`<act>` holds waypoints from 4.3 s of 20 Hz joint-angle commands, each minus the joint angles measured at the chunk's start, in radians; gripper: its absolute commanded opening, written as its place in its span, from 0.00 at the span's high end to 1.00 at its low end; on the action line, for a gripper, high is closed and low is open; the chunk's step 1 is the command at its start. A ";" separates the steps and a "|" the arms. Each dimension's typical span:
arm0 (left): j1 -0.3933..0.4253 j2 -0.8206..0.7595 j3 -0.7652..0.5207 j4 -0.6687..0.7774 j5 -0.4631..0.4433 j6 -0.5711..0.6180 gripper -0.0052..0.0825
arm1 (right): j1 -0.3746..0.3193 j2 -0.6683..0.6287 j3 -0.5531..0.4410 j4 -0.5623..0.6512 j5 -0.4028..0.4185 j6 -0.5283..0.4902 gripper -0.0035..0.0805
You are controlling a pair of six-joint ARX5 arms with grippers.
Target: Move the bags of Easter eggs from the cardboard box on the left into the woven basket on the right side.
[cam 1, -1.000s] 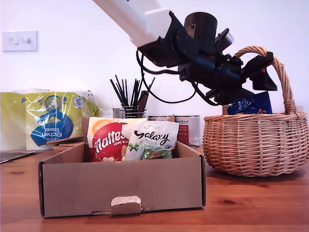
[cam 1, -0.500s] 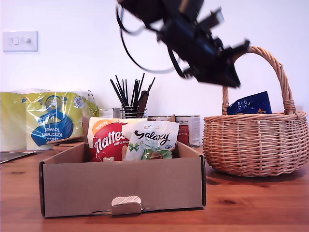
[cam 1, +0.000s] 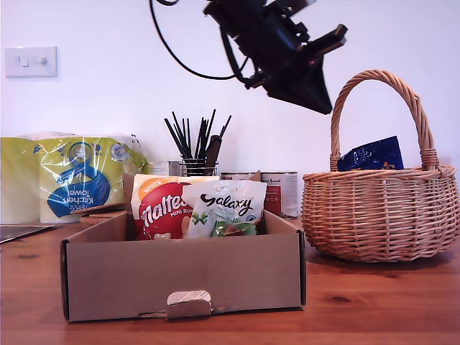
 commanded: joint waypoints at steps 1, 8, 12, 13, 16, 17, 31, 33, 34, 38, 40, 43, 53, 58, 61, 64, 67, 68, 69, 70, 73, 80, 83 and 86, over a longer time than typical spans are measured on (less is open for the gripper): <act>0.014 -0.068 -0.068 0.019 0.004 0.014 0.97 | 0.006 -0.006 0.015 0.005 0.001 -0.002 0.97; 0.128 -0.399 -0.520 0.099 0.063 0.131 0.97 | 0.006 -0.006 0.015 0.004 0.001 -0.003 0.97; 0.224 -0.543 -0.620 0.060 0.150 0.286 0.97 | 0.006 -0.006 0.015 0.005 0.001 -0.003 0.97; 0.236 -0.555 -0.620 0.064 0.170 0.307 0.97 | 0.006 -0.006 0.015 0.005 0.001 -0.003 0.97; 0.244 -0.531 -0.620 0.083 0.203 0.370 0.69 | 0.006 -0.006 0.015 0.005 0.001 -0.003 0.97; 0.244 -0.507 -0.620 0.095 0.200 0.377 0.44 | 0.006 -0.006 0.015 0.005 0.001 -0.002 0.97; 0.269 -0.158 -0.620 0.321 0.145 0.523 0.17 | 0.006 -0.006 0.015 0.004 0.001 -0.002 0.97; 0.272 -0.138 -0.620 0.320 0.145 0.523 0.17 | 0.006 -0.006 0.015 0.004 0.001 -0.002 0.97; 0.273 -0.138 -0.620 0.312 0.146 0.523 0.17 | 0.006 -0.006 0.015 0.004 0.001 -0.002 0.97; 0.273 -0.137 -0.620 0.237 0.171 0.491 0.18 | 0.006 -0.006 0.015 0.004 0.001 -0.002 0.97; 0.269 -0.137 -0.620 0.168 0.196 0.477 0.18 | 0.006 -0.006 0.015 0.004 0.001 -0.002 0.97; 0.247 -0.137 -0.620 0.116 0.203 0.470 0.26 | 0.006 -0.006 0.015 0.005 0.001 -0.002 0.97; 0.208 -0.060 -0.620 0.129 0.202 0.462 0.60 | 0.006 -0.006 0.015 0.005 0.001 -0.002 0.97; 0.214 -0.069 -0.620 0.121 0.197 0.463 0.84 | 0.006 -0.004 0.015 0.005 0.001 -0.002 0.97; 0.214 -0.107 -0.603 0.081 0.168 0.463 0.84 | 0.006 -0.004 0.015 0.005 0.001 -0.002 0.97; 0.214 -0.199 -0.586 0.053 0.153 0.463 0.84 | 0.006 -0.004 0.015 0.004 0.001 -0.002 0.97; 0.213 -0.308 -0.579 0.089 0.185 0.446 0.84 | 0.006 -0.004 0.015 0.004 0.001 -0.002 0.97; 0.210 -0.336 -0.578 0.129 0.224 0.408 0.84 | 0.006 -0.004 0.015 0.004 0.001 -0.002 0.97; 0.204 -0.349 -0.577 0.184 0.256 0.357 0.84 | 0.006 -0.004 0.015 0.005 0.001 -0.002 0.97; 0.198 -0.350 -0.576 0.250 0.277 0.303 0.84 | 0.006 -0.004 0.015 0.004 0.001 -0.002 0.97; 0.164 -0.308 -0.576 0.436 0.276 0.187 0.84 | 0.006 -0.004 0.015 0.004 0.001 -0.002 0.97; 0.053 -0.139 -0.542 0.798 0.139 -0.037 0.84 | 0.006 -0.004 0.015 0.005 0.001 -0.002 0.97; 0.015 -0.055 -0.467 0.826 0.083 -0.055 0.84 | 0.006 -0.004 0.015 0.005 0.000 -0.002 0.97; -0.011 0.047 -0.341 0.818 0.074 -0.055 0.84 | 0.006 -0.004 0.015 0.005 0.000 -0.002 0.97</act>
